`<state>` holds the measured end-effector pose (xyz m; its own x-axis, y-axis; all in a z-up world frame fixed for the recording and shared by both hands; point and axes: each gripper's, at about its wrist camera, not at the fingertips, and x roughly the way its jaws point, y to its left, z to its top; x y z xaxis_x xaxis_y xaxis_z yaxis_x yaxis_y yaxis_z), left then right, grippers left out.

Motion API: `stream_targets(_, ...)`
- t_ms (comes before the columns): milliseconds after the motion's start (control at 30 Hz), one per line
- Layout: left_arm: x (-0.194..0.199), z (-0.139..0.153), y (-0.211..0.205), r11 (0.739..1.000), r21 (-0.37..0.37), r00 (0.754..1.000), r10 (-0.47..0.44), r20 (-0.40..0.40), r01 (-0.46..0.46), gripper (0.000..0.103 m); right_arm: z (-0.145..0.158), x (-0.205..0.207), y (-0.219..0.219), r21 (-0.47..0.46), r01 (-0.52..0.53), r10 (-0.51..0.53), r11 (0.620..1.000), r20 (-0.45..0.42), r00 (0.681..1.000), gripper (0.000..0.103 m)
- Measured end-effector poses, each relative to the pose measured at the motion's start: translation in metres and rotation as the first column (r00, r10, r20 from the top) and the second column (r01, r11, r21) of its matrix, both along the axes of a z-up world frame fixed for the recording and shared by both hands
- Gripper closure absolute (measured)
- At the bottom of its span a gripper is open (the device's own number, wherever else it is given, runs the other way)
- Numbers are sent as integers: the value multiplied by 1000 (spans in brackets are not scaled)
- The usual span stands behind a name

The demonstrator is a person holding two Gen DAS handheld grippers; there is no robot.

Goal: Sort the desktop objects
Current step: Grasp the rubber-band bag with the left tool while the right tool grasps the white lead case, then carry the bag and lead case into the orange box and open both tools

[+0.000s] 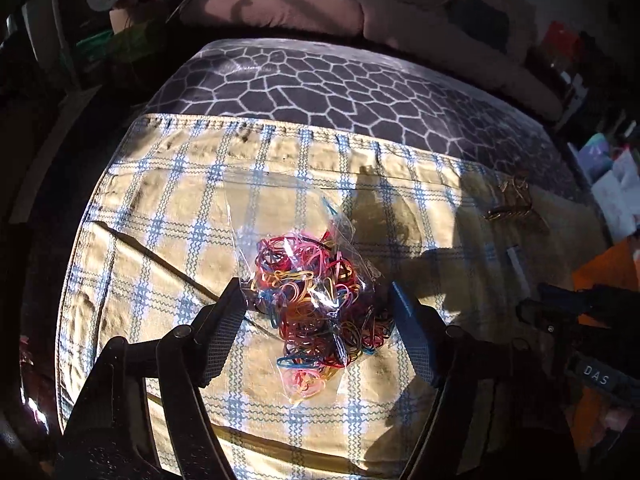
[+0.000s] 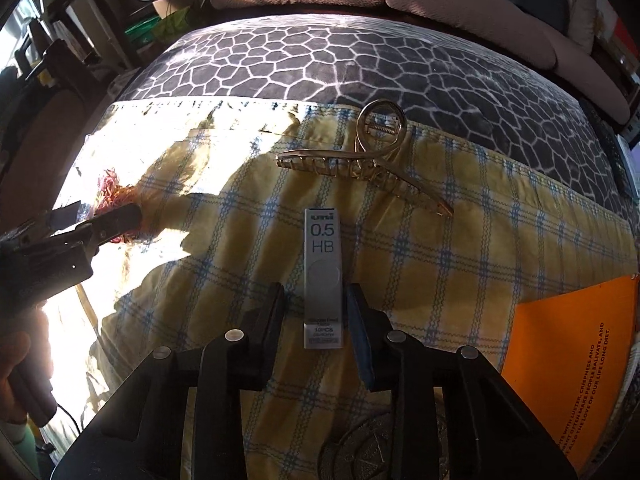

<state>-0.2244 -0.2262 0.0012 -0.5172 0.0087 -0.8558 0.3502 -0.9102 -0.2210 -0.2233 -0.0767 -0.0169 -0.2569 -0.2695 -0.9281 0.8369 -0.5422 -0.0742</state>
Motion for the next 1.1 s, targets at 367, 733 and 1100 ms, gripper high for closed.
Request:
stream_targets(367,18,15,-14,999,33,1000,15,-27,-14,79,7,4,5,-6,3,-3,1000,-10,1000,84)
stream_targets(733,53,57,7,1000,11,998,-26,-50,27,79,59,27,24,-61,-7,5,998,-32,999,84)
stream_targets(1100,83,111,65,996,0,991,-91,-103,91,79,115,46,73,-111,16,-23,994,-67,997,84)
